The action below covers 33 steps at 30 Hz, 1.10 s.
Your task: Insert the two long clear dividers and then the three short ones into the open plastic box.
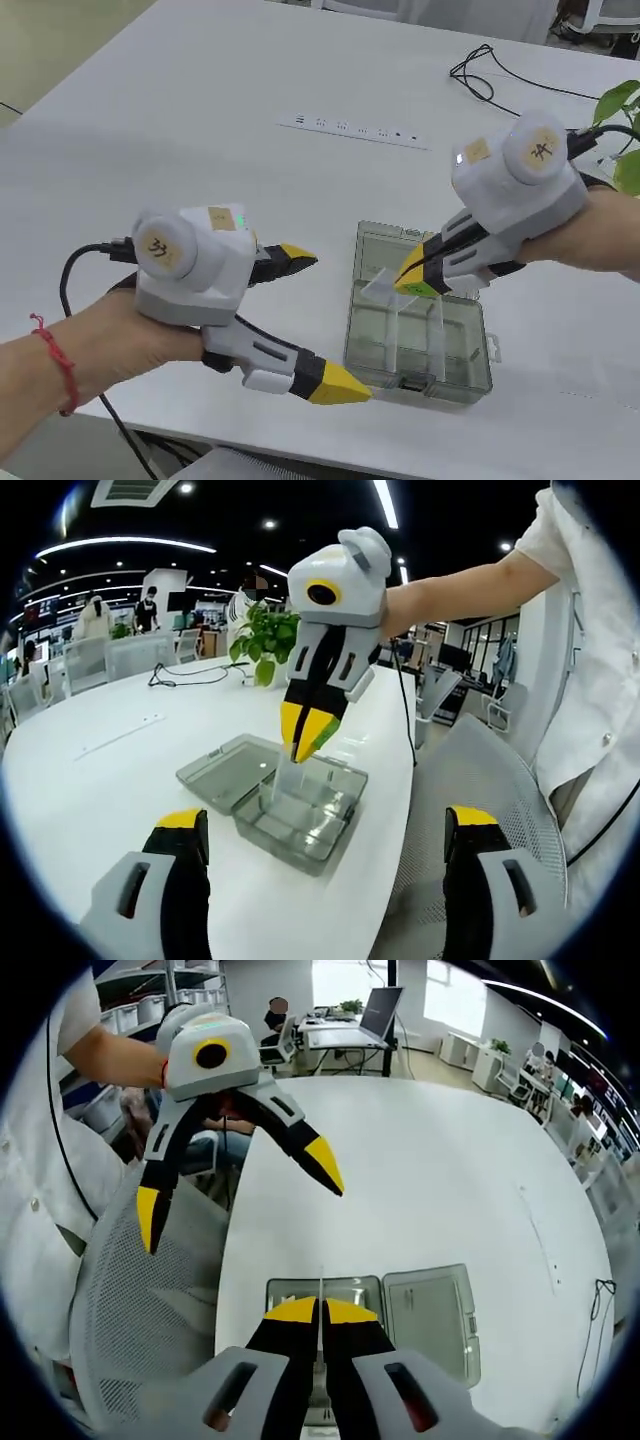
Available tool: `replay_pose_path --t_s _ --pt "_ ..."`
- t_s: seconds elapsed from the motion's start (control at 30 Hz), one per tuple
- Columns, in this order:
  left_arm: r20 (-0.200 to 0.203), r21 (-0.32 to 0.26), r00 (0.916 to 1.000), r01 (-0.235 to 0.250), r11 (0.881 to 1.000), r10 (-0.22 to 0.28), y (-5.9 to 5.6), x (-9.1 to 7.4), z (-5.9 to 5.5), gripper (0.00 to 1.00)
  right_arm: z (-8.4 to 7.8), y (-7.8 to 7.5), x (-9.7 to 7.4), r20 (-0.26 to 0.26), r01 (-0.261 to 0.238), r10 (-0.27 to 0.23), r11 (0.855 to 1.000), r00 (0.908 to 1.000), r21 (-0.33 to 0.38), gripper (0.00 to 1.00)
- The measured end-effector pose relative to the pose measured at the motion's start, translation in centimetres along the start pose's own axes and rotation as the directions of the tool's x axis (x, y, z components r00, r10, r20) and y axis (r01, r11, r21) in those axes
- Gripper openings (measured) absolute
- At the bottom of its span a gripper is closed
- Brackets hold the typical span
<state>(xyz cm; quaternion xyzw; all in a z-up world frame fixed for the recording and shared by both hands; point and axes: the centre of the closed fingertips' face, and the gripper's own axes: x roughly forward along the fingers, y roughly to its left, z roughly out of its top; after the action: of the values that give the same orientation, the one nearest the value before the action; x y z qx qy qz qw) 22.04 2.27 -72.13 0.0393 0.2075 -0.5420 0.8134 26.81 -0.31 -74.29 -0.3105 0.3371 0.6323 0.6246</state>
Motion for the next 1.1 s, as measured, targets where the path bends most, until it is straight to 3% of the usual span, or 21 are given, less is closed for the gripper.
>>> replay_pose_path --t_s 0.3,0.5,0.7,1.1 --pt "0.009 -0.024 0.9998 -0.019 1.0 0.019 0.3 -0.5 -0.4 1.0 -1.1 0.5 1.3 -0.028 -0.012 0.012 1.0 0.9995 0.013 0.03" --pt "0.014 -0.033 0.9997 -0.022 0.999 0.022 0.3 -0.5 -0.4 1.0 -1.7 0.0 1.7 -0.039 -0.02 0.021 1.0 0.999 0.015 0.03" --pt "0.019 -0.041 0.9995 -0.023 0.999 0.024 0.5 -0.5 -0.5 1.0 -1.6 0.0 2.1 -0.032 -0.022 0.023 1.0 0.9992 0.016 0.02" --pt "0.026 -0.052 0.9994 -0.019 0.998 0.021 0.6 -0.5 -0.4 1.0 -1.7 0.1 4.4 -0.071 -0.027 0.027 1.0 0.9971 0.0 0.02"
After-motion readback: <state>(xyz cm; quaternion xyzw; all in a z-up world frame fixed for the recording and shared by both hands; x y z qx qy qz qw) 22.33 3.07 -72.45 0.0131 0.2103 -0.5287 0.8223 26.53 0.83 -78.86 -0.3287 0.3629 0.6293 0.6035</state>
